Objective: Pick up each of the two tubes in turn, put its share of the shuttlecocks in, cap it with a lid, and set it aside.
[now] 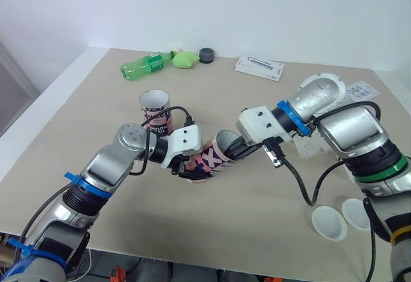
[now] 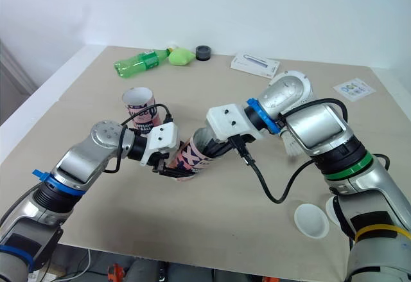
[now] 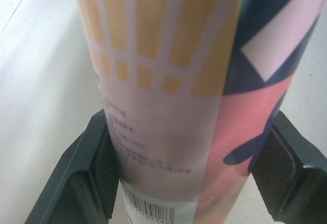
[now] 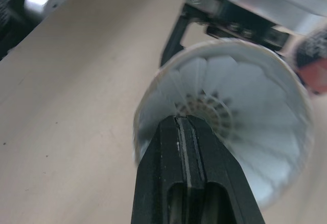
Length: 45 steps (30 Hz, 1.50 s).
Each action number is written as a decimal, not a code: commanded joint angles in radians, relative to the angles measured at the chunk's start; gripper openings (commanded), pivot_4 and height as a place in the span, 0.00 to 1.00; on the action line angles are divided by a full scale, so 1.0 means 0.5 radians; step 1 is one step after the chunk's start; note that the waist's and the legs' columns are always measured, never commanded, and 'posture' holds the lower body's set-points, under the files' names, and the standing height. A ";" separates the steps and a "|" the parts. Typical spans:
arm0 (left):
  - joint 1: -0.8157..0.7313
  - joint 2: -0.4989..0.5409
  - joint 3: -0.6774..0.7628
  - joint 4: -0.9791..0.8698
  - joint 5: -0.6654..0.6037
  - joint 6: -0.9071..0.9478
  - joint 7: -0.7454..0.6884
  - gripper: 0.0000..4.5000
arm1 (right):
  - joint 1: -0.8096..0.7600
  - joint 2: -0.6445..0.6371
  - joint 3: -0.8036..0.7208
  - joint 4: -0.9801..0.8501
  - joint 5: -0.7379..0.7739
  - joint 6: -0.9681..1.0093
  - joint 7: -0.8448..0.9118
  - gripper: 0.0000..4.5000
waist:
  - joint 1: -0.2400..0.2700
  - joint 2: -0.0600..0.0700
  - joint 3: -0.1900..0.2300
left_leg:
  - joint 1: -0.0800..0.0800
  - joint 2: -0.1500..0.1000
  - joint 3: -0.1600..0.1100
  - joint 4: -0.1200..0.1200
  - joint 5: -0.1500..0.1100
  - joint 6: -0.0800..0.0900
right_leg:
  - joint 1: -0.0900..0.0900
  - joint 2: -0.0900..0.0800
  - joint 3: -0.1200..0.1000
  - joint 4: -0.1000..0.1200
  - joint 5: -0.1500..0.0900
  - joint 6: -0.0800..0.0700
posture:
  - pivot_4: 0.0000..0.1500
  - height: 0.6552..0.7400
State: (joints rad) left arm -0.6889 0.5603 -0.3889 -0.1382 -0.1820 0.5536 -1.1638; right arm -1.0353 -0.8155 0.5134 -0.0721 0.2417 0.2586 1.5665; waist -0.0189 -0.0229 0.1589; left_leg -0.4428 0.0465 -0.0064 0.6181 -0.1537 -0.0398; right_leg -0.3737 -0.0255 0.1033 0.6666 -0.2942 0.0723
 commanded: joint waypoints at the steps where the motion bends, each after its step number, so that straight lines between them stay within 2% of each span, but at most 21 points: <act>1: 0.007 -0.019 -0.033 0.023 0.028 0.015 0.030 0.70 | -0.086 0.098 0.126 0.087 -0.118 -0.143 0.096 0.01 | -0.002 0.000 0.000 | 0.000 0.000 0.000 0.000 0.000 0.000 | 0.000 0.000 0.000 0.000 0.001 -0.003 | 1.00 0.87; 5: 0.015 -0.024 -0.026 0.025 0.033 0.016 0.038 0.70 | -0.089 0.203 0.177 0.173 -0.285 -0.236 0.087 0.01 | -0.001 0.000 0.000 | 0.001 0.000 0.000 0.001 0.000 0.000 | 0.000 0.000 -0.001 0.000 0.000 -0.004 | 1.00 0.87; 9: 0.022 -0.022 -0.020 0.018 0.032 0.024 0.044 0.70 | -0.048 0.239 0.169 0.155 -0.329 -0.248 0.094 0.01 | -0.001 0.000 0.000 | 0.001 0.000 -0.001 0.001 0.000 0.000 | 0.001 0.000 -0.001 0.001 0.002 -0.003 | 1.00 0.87; 21: 0.007 -0.034 -0.022 0.051 0.030 0.005 0.031 0.70 | -0.189 0.099 -0.140 0.170 0.108 0.090 0.096 0.01 | 0.000 0.001 0.000 | 0.001 0.000 -0.002 0.001 0.000 0.000 | 0.002 0.000 -0.002 0.002 0.003 -0.004 | 1.00 0.87; 30: -0.001 -0.059 -0.021 0.081 0.044 -0.022 0.036 0.70 | -0.151 -0.035 -0.323 0.195 0.193 0.174 0.089 0.01 | 0.001 0.001 0.000 | 0.001 0.000 -0.002 0.001 0.000 0.000 | 0.002 0.000 -0.002 0.002 0.001 -0.007 | 1.00 0.87; 34: 0.031 -0.081 0.018 0.040 0.018 -0.053 0.056 0.70 | -0.060 -0.152 -0.546 0.093 0.355 0.335 0.044 0.01 | 0.009 0.000 0.001 | 0.000 -0.002 -0.002 0.001 0.000 0.000 | 0.002 -0.001 -0.002 0.000 0.001 -0.005 | 1.00 0.87; 38: 0.117 -0.183 0.183 -0.142 -0.219 -0.048 0.066 0.70 | 0.193 -0.259 -0.979 -0.078 0.718 0.640 -0.118 0.01 | 0.008 0.001 0.001 | -0.001 -0.001 -0.003 0.000 0.000 0.000 | 0.001 -0.001 -0.003 0.000 0.002 -0.004 | 1.00 0.87; 45: 0.252 -0.356 0.329 -0.242 -0.521 -0.027 0.110 0.70 | 0.697 -0.374 -1.546 -0.363 1.017 0.995 -0.476 0.01 | -0.003 0.007 0.016 | -0.015 0.000 -0.012 -0.001 -0.002 -0.001 | -0.008 0.002 -0.009 0.001 0.000 -0.005 | 1.00 0.87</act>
State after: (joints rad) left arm -0.5678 0.3882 -0.2461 -0.2319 -0.4060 0.5498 -1.1111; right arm -0.6822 -0.9846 -0.1950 -0.2080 0.7073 0.7314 1.3588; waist -0.0203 -0.0192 0.1667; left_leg -0.4499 0.0463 -0.0127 0.6172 -0.1549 -0.0398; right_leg -0.3777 -0.0240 0.0984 0.6675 -0.2945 0.0694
